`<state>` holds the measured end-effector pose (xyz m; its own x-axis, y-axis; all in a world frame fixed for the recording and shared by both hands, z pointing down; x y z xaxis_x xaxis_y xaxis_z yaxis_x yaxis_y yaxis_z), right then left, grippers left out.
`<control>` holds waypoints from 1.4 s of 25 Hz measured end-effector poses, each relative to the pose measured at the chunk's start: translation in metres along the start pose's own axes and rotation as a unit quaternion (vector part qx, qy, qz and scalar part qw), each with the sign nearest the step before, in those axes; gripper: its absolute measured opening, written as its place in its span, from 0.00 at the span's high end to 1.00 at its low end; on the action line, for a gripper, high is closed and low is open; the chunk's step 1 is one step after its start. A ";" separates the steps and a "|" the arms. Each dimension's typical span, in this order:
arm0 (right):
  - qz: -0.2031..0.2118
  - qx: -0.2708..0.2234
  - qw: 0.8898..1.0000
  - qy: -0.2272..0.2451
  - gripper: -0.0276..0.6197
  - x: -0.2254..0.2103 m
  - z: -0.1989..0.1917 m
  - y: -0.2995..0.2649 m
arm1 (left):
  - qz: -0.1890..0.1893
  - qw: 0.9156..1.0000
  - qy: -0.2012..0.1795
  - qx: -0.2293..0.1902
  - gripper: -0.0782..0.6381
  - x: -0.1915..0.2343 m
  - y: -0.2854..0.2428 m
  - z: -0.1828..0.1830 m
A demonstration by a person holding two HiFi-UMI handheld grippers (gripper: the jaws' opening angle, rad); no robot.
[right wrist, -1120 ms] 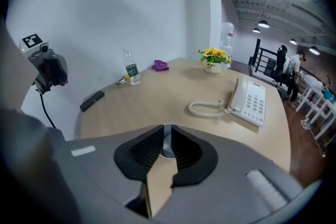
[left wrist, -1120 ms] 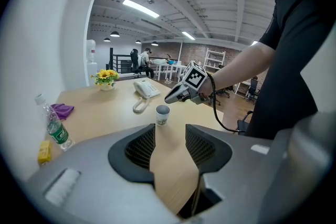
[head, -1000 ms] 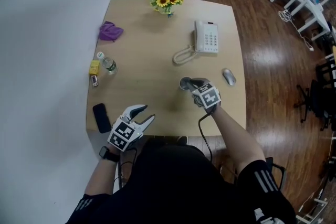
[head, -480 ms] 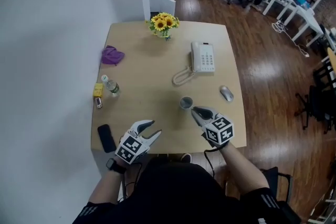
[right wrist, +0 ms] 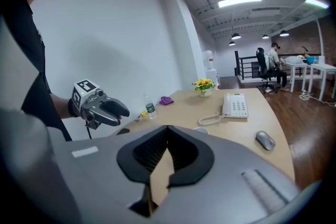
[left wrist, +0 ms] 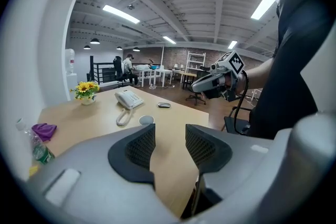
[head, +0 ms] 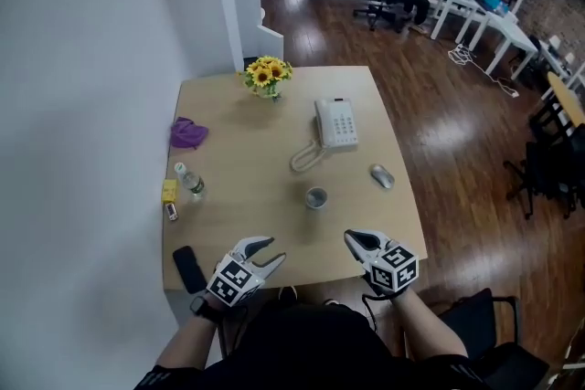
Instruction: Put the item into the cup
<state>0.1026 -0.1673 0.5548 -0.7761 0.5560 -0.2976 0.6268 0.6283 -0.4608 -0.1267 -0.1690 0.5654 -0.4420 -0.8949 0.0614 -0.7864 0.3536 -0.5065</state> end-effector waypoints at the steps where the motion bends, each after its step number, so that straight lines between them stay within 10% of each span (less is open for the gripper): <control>1: 0.001 0.000 1.000 -0.003 0.95 0.004 -0.004 0.006 | -0.001 1.000 -0.002 -0.001 0.65 -0.006 0.001 0.001; 22: 0.093 -0.023 0.995 -0.008 0.95 0.095 -0.130 0.222 | 0.049 0.998 0.036 -0.004 0.65 -0.277 0.027 -0.028; 35: 0.092 -0.049 0.994 -0.015 0.95 0.129 -0.132 0.244 | 0.051 0.998 0.025 -0.015 0.65 -0.311 0.059 -0.023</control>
<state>0.1647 0.1297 0.5146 -0.6491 0.6508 -0.3939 0.7604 0.5689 -0.3132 -0.0454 0.1368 0.5358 -0.5409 -0.8393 0.0540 -0.7484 0.4510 -0.4863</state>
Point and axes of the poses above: the fingertips, and each gripper's own axes: y backward along the fingers, x to its left, z out of its top, the point moved 5 cm from there along y, backward along the fingers, and after that the axes turned 3 degrees about -y, right-handed, at the moved point
